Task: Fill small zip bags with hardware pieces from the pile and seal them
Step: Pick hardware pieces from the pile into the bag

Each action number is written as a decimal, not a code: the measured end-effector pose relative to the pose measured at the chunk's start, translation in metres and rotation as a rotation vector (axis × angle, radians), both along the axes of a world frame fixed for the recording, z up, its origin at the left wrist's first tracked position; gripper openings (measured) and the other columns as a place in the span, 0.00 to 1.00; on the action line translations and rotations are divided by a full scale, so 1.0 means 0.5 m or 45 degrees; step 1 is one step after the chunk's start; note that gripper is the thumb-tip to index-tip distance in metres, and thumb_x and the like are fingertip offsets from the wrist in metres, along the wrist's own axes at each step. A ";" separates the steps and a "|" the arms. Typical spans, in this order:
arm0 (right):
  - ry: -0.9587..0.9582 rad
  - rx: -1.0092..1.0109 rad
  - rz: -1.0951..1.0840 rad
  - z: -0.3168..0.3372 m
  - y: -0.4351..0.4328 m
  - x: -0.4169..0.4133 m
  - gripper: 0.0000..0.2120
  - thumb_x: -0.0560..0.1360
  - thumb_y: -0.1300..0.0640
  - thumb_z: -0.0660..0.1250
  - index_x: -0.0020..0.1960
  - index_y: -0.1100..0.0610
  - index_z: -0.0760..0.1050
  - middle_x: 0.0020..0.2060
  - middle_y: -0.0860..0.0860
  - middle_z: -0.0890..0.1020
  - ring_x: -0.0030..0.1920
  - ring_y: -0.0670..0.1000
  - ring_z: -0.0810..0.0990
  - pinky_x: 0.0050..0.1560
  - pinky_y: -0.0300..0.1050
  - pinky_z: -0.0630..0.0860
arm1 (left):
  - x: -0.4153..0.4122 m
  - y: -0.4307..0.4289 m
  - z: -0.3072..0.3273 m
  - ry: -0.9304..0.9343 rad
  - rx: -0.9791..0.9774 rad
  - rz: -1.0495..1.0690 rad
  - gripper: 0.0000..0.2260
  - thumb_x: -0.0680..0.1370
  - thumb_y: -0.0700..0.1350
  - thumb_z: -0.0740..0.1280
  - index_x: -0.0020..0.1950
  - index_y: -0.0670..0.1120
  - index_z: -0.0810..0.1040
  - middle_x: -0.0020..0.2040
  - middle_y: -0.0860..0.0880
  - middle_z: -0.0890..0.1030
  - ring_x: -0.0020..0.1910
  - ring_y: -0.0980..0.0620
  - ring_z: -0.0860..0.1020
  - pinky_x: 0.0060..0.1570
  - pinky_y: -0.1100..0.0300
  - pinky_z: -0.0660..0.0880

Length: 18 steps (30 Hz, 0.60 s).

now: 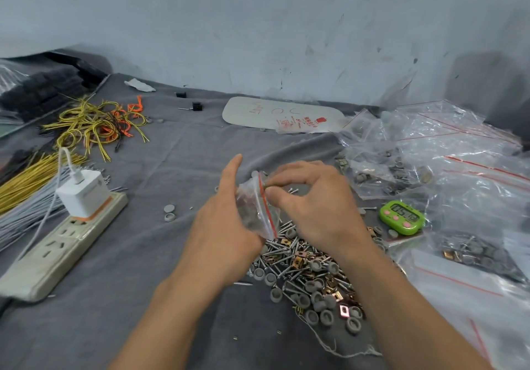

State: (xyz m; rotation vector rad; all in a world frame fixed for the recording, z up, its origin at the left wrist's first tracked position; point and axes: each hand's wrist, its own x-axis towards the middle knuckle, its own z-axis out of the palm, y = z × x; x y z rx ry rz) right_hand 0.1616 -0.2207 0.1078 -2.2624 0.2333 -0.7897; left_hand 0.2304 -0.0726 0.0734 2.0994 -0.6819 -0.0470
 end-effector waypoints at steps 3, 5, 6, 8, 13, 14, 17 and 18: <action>0.180 -0.142 0.107 -0.006 0.009 0.010 0.08 0.76 0.52 0.75 0.51 0.39 0.87 0.57 0.33 0.83 0.60 0.36 0.72 0.60 0.22 0.62 | 0.003 -0.001 0.004 0.018 -0.001 -0.040 0.53 0.65 0.43 0.76 0.77 0.71 0.48 0.44 0.67 0.78 0.43 0.61 0.77 0.39 0.73 0.69; 0.222 0.180 0.140 -0.007 0.004 0.012 0.09 0.77 0.54 0.74 0.51 0.40 0.87 0.56 0.35 0.84 0.59 0.36 0.79 0.62 0.30 0.71 | 0.007 0.006 0.006 0.034 -0.049 -0.034 0.53 0.64 0.43 0.78 0.77 0.71 0.49 0.46 0.67 0.78 0.44 0.63 0.79 0.40 0.69 0.73; 0.181 0.370 0.090 -0.010 -0.004 0.013 0.09 0.76 0.55 0.74 0.49 0.42 0.88 0.51 0.36 0.86 0.55 0.39 0.83 0.59 0.38 0.77 | 0.009 0.011 0.008 0.055 -0.088 -0.023 0.53 0.64 0.45 0.79 0.77 0.72 0.50 0.48 0.67 0.78 0.44 0.64 0.79 0.41 0.66 0.75; 0.117 0.476 -0.124 -0.022 -0.026 0.021 0.08 0.76 0.56 0.74 0.45 0.43 0.88 0.41 0.37 0.87 0.45 0.44 0.86 0.50 0.46 0.83 | 0.015 0.021 0.012 0.092 -0.162 0.012 0.51 0.66 0.46 0.80 0.76 0.72 0.51 0.50 0.65 0.78 0.44 0.65 0.79 0.41 0.64 0.76; 0.694 0.023 -0.298 -0.072 -0.026 0.047 0.03 0.76 0.50 0.74 0.46 0.44 0.87 0.39 0.41 0.87 0.37 0.43 0.82 0.45 0.41 0.79 | 0.030 0.045 0.018 0.215 -0.337 0.039 0.51 0.64 0.47 0.81 0.78 0.68 0.55 0.52 0.59 0.82 0.50 0.70 0.78 0.47 0.68 0.73; 0.751 -0.046 -0.296 -0.078 -0.020 0.053 0.04 0.77 0.49 0.73 0.48 0.45 0.87 0.41 0.43 0.87 0.42 0.46 0.83 0.52 0.45 0.80 | 0.030 0.048 0.021 0.255 -0.378 0.045 0.51 0.62 0.49 0.80 0.78 0.68 0.56 0.53 0.59 0.83 0.52 0.70 0.78 0.53 0.64 0.74; 0.796 -0.198 -0.322 -0.079 0.003 0.064 0.06 0.77 0.50 0.71 0.51 0.46 0.87 0.47 0.47 0.87 0.52 0.52 0.83 0.64 0.53 0.76 | 0.033 0.058 0.028 0.321 -0.465 0.076 0.50 0.59 0.50 0.77 0.77 0.67 0.59 0.54 0.59 0.84 0.58 0.63 0.79 0.64 0.49 0.75; 0.798 -0.233 -0.323 -0.079 0.008 0.066 0.06 0.78 0.51 0.71 0.52 0.46 0.87 0.49 0.47 0.87 0.53 0.53 0.83 0.65 0.53 0.75 | 0.035 0.061 0.028 0.327 -0.470 0.081 0.50 0.59 0.49 0.76 0.77 0.67 0.59 0.54 0.59 0.84 0.58 0.63 0.80 0.65 0.48 0.76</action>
